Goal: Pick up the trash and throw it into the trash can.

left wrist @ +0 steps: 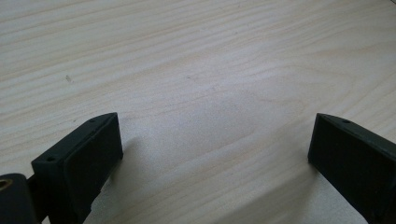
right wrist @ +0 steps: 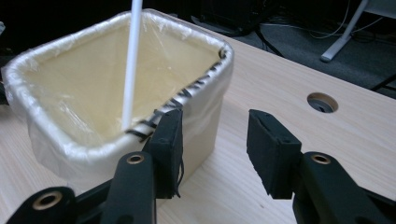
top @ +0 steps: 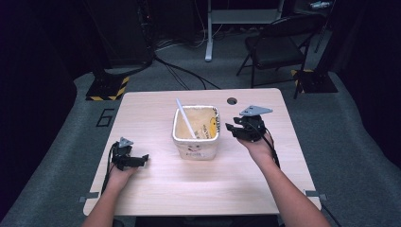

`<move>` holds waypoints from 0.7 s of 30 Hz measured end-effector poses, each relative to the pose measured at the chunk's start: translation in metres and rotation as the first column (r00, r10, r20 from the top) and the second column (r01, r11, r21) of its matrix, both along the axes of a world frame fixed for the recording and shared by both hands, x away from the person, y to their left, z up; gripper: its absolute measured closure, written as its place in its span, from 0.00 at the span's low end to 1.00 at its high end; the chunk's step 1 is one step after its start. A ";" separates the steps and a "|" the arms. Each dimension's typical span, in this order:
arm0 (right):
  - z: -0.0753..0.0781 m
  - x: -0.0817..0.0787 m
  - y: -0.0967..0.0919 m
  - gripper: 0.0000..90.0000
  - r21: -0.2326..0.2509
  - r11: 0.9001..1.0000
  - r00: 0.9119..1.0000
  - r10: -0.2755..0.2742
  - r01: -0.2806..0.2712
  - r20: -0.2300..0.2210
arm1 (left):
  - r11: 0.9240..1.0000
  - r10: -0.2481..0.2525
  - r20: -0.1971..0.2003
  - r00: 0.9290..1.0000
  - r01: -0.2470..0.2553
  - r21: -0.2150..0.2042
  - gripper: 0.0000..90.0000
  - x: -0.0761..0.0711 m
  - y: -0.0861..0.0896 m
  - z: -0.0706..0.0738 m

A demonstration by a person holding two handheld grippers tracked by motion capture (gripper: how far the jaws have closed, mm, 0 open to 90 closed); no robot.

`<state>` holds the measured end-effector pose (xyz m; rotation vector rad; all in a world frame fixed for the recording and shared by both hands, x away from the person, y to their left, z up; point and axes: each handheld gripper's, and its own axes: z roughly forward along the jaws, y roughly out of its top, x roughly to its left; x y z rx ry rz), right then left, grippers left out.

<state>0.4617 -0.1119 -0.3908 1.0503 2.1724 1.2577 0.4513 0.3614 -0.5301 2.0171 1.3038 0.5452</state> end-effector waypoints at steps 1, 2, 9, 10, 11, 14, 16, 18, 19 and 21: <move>0.000 0.000 0.000 0.61 0.000 1.000 1.000 0.000 0.000 0.000 | 1.000 0.000 0.000 1.000 0.000 0.000 0.03 0.000 0.000 0.000; -0.002 -0.002 -0.006 0.61 0.003 1.000 1.000 -0.009 0.009 -0.001 | 1.000 0.001 0.003 1.000 -0.001 -0.002 0.03 0.000 0.000 0.000; -0.011 -0.009 -0.023 0.60 0.011 0.999 0.999 -0.041 0.041 -0.002 | 1.000 0.001 0.000 1.000 -0.001 -0.001 0.03 0.000 0.000 0.000; -0.012 -0.010 -0.025 0.60 0.013 0.999 0.999 -0.048 0.048 0.000 | 1.000 0.001 0.000 1.000 -0.001 -0.001 0.03 0.000 0.000 0.000; -0.013 -0.011 -0.027 0.60 0.013 0.998 0.999 -0.055 0.055 0.000 | 1.000 0.001 0.000 1.000 -0.001 -0.002 0.03 0.000 0.000 0.000; -0.016 -0.015 -0.032 0.60 0.009 0.997 0.998 -0.070 0.070 0.004 | 1.000 0.001 0.001 1.000 -0.001 -0.002 0.03 0.000 0.000 0.000; -0.019 -0.017 -0.036 0.60 0.008 0.997 0.997 -0.080 0.080 0.006 | 1.000 0.001 0.001 1.000 -0.001 -0.001 0.03 0.000 0.000 0.000; -0.020 -0.018 -0.037 0.59 0.006 0.996 0.996 -0.084 0.084 0.008 | 1.000 0.000 0.000 1.000 0.000 -0.001 0.03 0.000 0.000 0.000; -0.023 -0.021 -0.041 0.59 0.004 0.996 0.996 -0.092 0.092 0.009 | 1.000 0.001 0.003 1.000 -0.001 -0.002 0.03 0.000 0.000 0.000; -0.027 -0.023 -0.043 0.59 0.004 0.995 0.995 -0.100 0.100 0.007 | 1.000 0.000 0.000 1.000 0.000 0.000 0.03 0.000 0.000 0.000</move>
